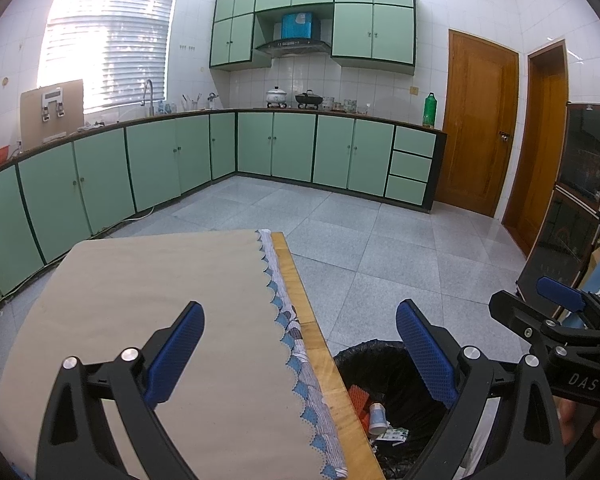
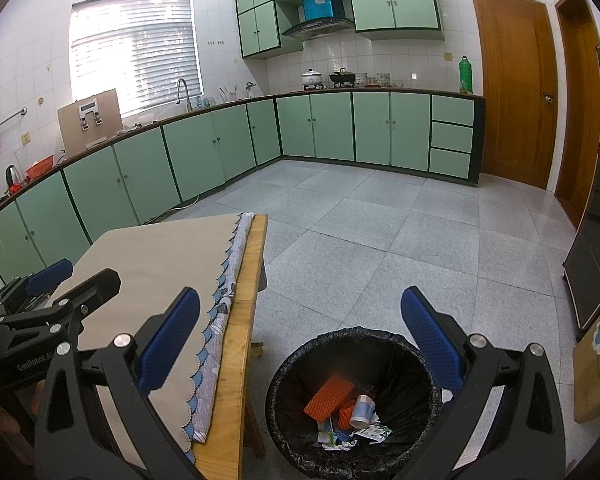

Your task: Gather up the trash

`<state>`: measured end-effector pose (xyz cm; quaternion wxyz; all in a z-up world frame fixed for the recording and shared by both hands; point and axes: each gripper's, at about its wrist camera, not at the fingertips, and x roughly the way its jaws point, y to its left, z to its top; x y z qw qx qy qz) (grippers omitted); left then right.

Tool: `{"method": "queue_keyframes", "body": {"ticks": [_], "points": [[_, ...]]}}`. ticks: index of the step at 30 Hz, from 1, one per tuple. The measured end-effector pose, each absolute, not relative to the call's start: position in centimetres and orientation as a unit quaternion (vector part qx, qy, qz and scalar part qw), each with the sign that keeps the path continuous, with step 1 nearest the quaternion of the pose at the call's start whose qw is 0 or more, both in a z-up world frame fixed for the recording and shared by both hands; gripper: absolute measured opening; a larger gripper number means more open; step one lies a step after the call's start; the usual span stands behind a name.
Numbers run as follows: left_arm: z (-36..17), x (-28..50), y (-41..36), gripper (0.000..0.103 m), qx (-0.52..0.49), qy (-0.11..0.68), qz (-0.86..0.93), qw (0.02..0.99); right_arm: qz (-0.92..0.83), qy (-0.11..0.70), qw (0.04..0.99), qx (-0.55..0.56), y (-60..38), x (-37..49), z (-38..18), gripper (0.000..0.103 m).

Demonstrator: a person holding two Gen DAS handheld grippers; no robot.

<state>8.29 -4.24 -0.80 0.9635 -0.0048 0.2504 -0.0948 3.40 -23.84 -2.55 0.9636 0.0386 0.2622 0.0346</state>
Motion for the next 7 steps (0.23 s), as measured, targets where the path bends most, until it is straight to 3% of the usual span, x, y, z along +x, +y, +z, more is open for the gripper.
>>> {"method": "queue_keyframes", "body": {"ticks": [7], "points": [[-0.8,8.31,-4.33,0.095,-0.005,0.253,-0.094,0.963,0.035,0.262,0.964,0.039,-24.03,3.47,-2.71,0.098]]}}
